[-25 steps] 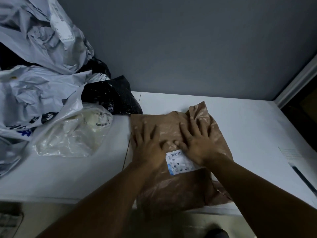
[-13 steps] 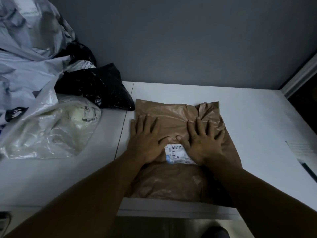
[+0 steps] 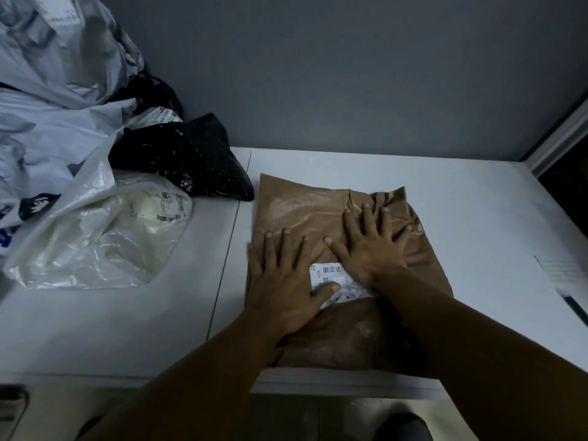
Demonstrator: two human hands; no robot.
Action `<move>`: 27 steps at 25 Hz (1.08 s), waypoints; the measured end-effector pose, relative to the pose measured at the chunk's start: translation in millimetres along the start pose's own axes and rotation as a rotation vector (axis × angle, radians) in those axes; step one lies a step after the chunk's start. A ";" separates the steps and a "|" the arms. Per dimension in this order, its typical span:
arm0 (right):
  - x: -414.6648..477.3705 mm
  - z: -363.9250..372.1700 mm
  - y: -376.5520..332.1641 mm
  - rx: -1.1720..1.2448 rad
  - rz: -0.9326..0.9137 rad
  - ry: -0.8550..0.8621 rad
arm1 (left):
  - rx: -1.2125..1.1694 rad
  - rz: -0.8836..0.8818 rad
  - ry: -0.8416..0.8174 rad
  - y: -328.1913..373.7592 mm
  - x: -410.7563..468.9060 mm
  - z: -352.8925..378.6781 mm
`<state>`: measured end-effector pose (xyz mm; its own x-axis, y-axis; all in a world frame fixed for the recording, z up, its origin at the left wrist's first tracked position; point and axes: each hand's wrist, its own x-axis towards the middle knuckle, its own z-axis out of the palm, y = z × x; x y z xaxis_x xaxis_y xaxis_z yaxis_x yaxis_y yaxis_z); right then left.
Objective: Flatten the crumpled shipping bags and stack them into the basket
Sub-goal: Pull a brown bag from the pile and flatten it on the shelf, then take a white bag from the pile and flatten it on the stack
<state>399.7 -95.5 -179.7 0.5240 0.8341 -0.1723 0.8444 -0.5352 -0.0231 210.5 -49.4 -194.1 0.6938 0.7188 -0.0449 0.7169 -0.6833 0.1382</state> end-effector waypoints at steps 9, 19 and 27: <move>-48.9 -18.2 0.4 0.078 -0.031 0.096 | -0.043 -0.075 0.094 -2.1 23.1 -27.3; -75.5 16.5 7.1 -0.053 -0.012 0.047 | -0.062 -0.100 -0.099 0.9 47.3 -20.7; -90.7 -52.6 -27.3 0.110 -0.073 0.014 | -0.134 -0.155 0.064 -12.4 -11.1 -80.8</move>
<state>335.0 -149.5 -111.6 0.4638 0.8727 -0.1524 0.8635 -0.4838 -0.1427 188.3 -38.6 -115.4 0.5668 0.8237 -0.0136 0.7964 -0.5436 0.2650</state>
